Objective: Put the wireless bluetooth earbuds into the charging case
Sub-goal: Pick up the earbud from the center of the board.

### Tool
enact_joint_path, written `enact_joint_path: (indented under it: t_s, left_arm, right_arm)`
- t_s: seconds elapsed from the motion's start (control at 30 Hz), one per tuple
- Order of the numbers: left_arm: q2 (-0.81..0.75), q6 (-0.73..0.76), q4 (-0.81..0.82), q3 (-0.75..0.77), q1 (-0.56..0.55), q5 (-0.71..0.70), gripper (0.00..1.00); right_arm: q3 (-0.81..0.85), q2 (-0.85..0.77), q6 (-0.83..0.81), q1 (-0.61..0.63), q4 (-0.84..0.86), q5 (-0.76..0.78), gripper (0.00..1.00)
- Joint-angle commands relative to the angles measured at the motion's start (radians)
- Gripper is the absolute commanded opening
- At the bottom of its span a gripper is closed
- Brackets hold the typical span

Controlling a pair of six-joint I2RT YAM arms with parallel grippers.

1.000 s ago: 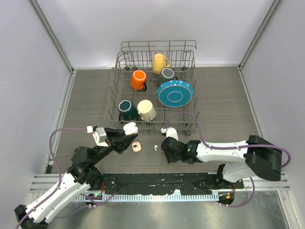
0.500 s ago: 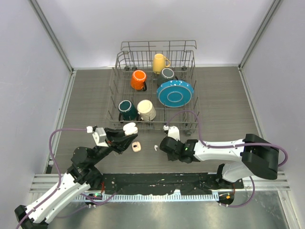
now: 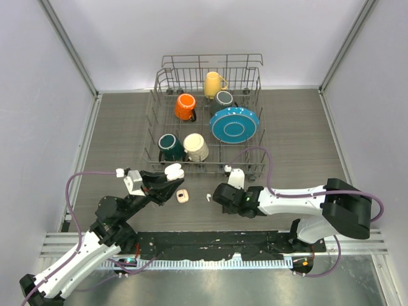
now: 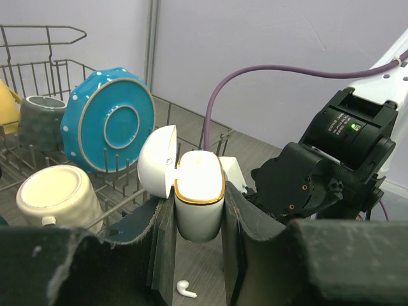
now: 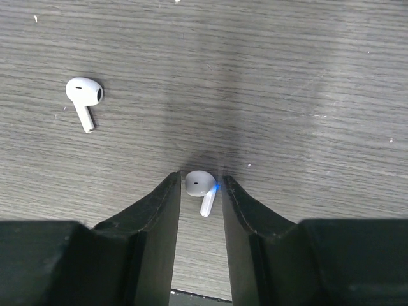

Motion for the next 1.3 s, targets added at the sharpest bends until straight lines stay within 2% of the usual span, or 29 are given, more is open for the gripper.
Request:
enact_joint_path:
  t_s: [0.0, 0.43, 0.77, 1.27]
  left_arm:
    - [-0.004, 0.007, 0.025, 0.013, -0.001, -0.011, 0.00]
    - [-0.007, 0.002, 0.024, 0.015, -0.002, -0.008, 0.00]
    - [0.005, 0.000, 0.025, 0.016, -0.002, -0.003, 0.00]
    - [-0.003, -0.004, 0.013, 0.015, -0.002, -0.008, 0.00]
  right_arm:
    - [0.000, 0.039, -0.060, 0.000, -0.090, 0.001, 0.39]
    - [0.046, 0.085, -0.273, -0.002, -0.070, -0.047, 0.40]
    - [0.040, 0.101, -0.292, -0.011, -0.050, -0.045, 0.40]
    - [0.029, 0.108, -0.321, -0.029, -0.036, -0.057, 0.33]
